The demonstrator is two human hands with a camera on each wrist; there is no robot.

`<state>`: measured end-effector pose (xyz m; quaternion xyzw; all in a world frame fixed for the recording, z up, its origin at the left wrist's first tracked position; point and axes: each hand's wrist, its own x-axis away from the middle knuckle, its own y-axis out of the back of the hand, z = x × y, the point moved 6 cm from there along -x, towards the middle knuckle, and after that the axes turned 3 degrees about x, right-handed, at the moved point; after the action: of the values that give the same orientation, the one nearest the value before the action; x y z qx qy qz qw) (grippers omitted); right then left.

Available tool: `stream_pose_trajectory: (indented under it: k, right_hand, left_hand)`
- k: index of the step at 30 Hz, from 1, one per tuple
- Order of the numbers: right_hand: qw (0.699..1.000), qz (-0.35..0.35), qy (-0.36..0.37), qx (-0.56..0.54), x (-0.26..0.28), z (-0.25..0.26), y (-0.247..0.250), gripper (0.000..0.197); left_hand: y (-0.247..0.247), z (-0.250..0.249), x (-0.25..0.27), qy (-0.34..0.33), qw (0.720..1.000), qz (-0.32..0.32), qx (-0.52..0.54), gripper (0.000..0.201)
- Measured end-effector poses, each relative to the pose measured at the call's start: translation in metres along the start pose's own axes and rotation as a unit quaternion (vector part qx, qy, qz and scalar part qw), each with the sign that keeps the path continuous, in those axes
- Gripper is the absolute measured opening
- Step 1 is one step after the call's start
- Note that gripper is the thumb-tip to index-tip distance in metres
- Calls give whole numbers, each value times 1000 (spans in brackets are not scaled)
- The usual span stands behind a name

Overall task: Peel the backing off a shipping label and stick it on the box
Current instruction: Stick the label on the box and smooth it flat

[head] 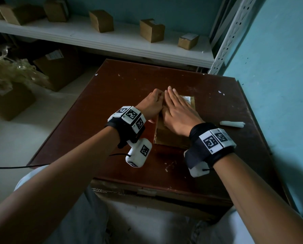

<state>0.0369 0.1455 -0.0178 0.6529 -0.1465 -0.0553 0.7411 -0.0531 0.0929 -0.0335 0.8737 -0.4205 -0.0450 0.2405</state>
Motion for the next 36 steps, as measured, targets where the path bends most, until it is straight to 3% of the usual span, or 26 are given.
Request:
stream_pose_trajectory:
  k: [10, 16, 36]
  right_hand:
    - [999, 3, -34, -36, -5, -19, 0, 58]
    - [998, -6, -49, -28, -6, -32, -1, 59]
    - [997, -52, -45, 31, 19, -40, 0, 60]
  left_hand:
    - [-1, -2, 2, 5, 1000, 8, -22, 33]
    - [-1, 0, 0, -29, 992, -44, -114, 32]
    - [-7, 4, -1, -35, 996, -36, -70, 16]
